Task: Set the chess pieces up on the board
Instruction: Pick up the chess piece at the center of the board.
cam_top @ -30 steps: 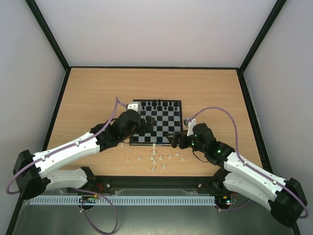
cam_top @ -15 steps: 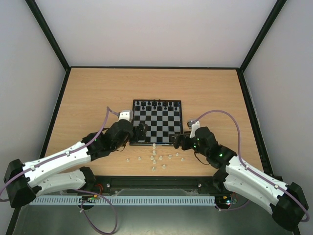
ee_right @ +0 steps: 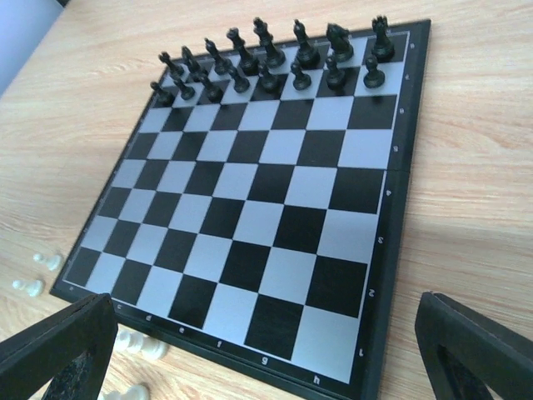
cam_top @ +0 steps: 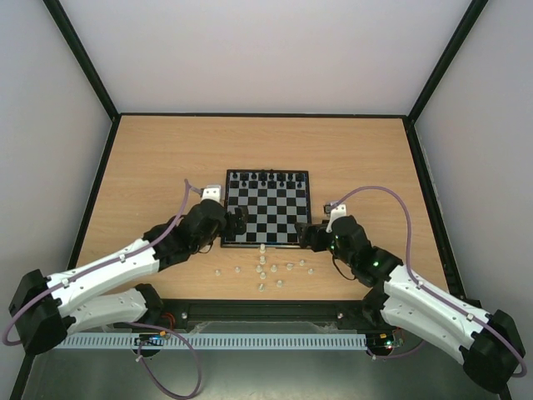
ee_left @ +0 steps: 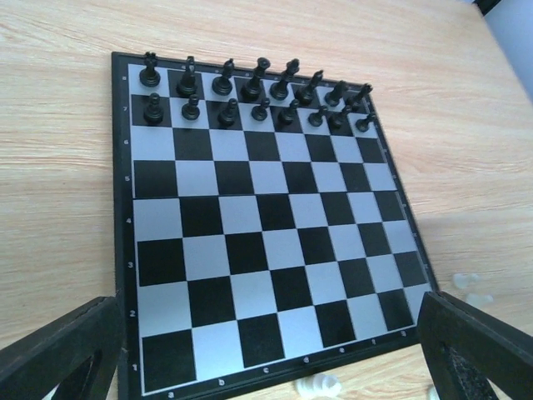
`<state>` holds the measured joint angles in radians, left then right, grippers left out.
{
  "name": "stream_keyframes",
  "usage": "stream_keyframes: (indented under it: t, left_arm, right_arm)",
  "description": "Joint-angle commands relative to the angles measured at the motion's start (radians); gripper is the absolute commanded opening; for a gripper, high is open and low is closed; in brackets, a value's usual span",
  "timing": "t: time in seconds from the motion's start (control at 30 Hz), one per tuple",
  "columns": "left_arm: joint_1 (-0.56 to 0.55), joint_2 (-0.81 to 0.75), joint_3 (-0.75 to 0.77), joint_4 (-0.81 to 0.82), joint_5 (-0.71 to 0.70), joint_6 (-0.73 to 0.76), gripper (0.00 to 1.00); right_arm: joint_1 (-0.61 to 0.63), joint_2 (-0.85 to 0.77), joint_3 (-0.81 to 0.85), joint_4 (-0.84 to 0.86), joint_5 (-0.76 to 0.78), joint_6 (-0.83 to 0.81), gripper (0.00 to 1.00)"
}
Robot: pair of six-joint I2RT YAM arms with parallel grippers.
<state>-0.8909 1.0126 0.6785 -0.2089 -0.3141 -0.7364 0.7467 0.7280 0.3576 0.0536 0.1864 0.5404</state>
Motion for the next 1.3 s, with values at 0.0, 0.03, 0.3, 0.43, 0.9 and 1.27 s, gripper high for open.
stream_keyframes:
  t: [0.0, 0.03, 0.3, 0.43, 0.9, 1.27]
  left_arm:
    - [0.026, 0.073, 0.084, -0.078, 0.013, 0.061, 0.99]
    - [0.027, 0.086, 0.084, -0.103, -0.003, 0.052, 0.99]
    - [0.044, 0.007, -0.051, -0.041, -0.016, 0.027, 0.99]
    - [0.052, -0.005, -0.059, -0.052, -0.040, 0.011, 0.99]
    - [0.096, -0.141, -0.104, -0.133, 0.074, 0.025, 0.99]
    - [0.095, -0.276, -0.177, -0.077, 0.221, 0.030, 1.00]
  right_arm:
    - [0.006, 0.036, 0.015, -0.008, 0.020, -0.012, 0.99]
    - [0.006, 0.046, 0.025, -0.019, 0.009, -0.013, 0.99]
    - [0.006, 0.183, 0.124, -0.081, -0.052, -0.021, 0.98]
    - [0.006, 0.290, 0.245, -0.181, -0.086, -0.036, 0.97]
    - [0.052, 0.428, 0.440, -0.477, -0.061, -0.014, 0.84]
    - [0.092, 0.450, 0.542, -0.558, -0.011, -0.009, 0.99]
